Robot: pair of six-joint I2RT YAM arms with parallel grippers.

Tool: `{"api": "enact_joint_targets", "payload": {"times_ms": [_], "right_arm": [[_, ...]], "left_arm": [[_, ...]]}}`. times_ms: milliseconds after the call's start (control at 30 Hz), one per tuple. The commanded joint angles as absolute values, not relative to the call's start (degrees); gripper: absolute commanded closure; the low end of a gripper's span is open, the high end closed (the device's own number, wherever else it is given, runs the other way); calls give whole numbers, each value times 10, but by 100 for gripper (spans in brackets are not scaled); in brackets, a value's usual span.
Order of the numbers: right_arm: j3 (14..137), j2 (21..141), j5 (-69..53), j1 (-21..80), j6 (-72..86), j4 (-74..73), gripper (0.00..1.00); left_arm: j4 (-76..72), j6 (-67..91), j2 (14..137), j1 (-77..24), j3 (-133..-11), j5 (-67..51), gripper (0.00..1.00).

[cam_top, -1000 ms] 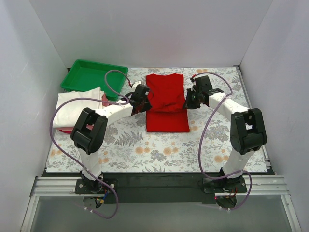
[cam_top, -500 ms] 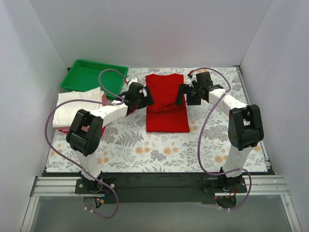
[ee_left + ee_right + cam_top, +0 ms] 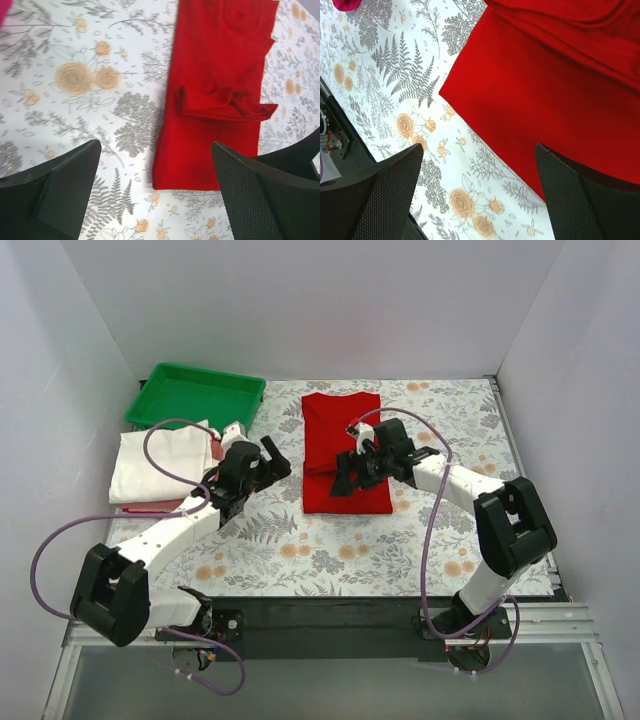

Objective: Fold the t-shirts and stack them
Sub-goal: Fold the tshirt

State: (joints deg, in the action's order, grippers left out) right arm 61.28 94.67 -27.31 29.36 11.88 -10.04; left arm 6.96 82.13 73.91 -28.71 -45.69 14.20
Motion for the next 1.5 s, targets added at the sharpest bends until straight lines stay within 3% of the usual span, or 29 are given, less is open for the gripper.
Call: {"api": "enact_joint_targets", "payload": {"times_ms": [0, 267, 900, 1200, 1367, 1467], "right_arm": [[623, 979, -293, 297, 117, -36, 2], [720, 1085, -248, 297, 113, -21, 2], [856, 1152, -181, 261, 99, 11, 2], [783, 1032, -136, 261, 106, 13, 2], [647, 906, -43, 258, 134, 12, 2], [568, 825, -83, 250, 154, 25, 2]], "left_arm": [[95, 843, 692, -284, -426, 205, 8], [48, 816, 672, -278, -418, 251, 7], [-72, 798, 780, -216, -420, 157, 6], [-67, 802, 764, -216, -415, 78, 5], [-63, 821, 773, -218, -407, 1, 5], [-58, 837, 780, -228, -396, -67, 5]]}}
